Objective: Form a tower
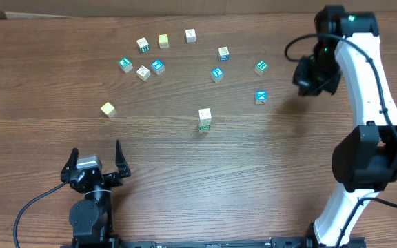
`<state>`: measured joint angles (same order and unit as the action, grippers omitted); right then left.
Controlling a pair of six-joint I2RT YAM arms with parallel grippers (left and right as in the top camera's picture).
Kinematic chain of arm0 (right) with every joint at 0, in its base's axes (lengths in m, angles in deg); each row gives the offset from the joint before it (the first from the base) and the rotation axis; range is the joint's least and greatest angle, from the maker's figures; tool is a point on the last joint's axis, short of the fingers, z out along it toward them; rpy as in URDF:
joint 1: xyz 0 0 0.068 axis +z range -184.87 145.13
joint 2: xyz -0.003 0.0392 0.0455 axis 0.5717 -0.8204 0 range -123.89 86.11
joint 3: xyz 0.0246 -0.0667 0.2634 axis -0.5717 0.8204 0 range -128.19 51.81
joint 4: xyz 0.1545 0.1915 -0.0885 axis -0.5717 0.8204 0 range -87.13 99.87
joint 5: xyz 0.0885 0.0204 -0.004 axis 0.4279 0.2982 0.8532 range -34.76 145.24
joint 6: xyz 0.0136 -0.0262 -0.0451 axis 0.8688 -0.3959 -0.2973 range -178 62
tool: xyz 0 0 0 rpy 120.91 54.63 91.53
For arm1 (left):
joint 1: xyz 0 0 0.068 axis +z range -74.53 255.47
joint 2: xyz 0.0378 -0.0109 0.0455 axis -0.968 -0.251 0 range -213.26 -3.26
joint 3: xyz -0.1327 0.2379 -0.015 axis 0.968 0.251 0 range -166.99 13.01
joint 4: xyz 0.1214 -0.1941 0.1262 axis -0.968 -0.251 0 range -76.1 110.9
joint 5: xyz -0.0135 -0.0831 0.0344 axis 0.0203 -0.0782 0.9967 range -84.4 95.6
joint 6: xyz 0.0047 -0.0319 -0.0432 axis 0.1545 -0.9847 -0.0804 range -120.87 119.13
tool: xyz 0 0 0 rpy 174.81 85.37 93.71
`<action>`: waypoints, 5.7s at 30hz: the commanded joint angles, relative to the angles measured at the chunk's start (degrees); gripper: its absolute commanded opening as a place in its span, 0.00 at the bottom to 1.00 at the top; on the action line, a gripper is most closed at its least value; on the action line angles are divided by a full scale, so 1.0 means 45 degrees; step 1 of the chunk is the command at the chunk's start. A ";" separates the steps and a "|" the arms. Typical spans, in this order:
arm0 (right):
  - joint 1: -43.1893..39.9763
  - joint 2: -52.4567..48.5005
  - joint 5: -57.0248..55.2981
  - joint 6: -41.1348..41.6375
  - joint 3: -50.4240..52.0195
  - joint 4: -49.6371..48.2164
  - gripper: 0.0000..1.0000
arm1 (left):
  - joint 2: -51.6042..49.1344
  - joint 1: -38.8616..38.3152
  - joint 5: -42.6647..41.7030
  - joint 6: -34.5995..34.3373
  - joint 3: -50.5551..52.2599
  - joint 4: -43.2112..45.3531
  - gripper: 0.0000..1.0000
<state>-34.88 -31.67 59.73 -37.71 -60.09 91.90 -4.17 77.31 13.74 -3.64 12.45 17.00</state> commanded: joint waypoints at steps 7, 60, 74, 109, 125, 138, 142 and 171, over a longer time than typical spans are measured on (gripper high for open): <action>0.1734 0.2574 0.2667 0.0549 0.7077 -0.5304 0.04 | 0.0146 -0.0083 -0.0053 0.0243 0.0044 0.0015 1.00; 0.4323 0.2667 0.7495 0.1758 1.2706 -1.7728 0.04 | 0.0146 -0.0083 -0.0053 0.0243 0.0049 0.0010 0.99; 0.4323 0.2667 0.7597 0.1715 1.2711 -1.7495 0.04 | 0.0146 -0.0083 -0.0053 0.0243 0.0049 0.0010 1.00; 0.4522 0.2667 0.6926 0.1715 1.2711 -1.7869 0.04 | 0.0146 -0.0083 -0.0053 0.0243 0.0049 0.0015 1.00; 0.4585 0.2667 0.6931 0.1715 1.2711 -1.7811 0.04 | 0.0146 -0.0083 -0.0053 0.0238 0.0049 0.0010 1.00; 0.4585 0.2667 0.6936 0.1719 1.2711 -1.7719 0.04 | 0.0146 -0.0083 -0.0053 0.0238 0.0049 0.0010 1.00; 0.4585 0.2667 0.7009 0.1715 1.2711 -1.7714 0.04 | 0.0146 -0.0083 -0.0053 0.0243 0.0049 0.0010 1.00; 0.4658 0.2667 0.7023 0.1710 1.2711 -1.8034 0.04 | 0.0146 -0.0083 -0.0053 0.0238 0.0049 0.0010 1.00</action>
<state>-14.21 -21.31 91.03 -29.53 -3.13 11.08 -4.17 77.31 13.74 -3.64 12.45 17.02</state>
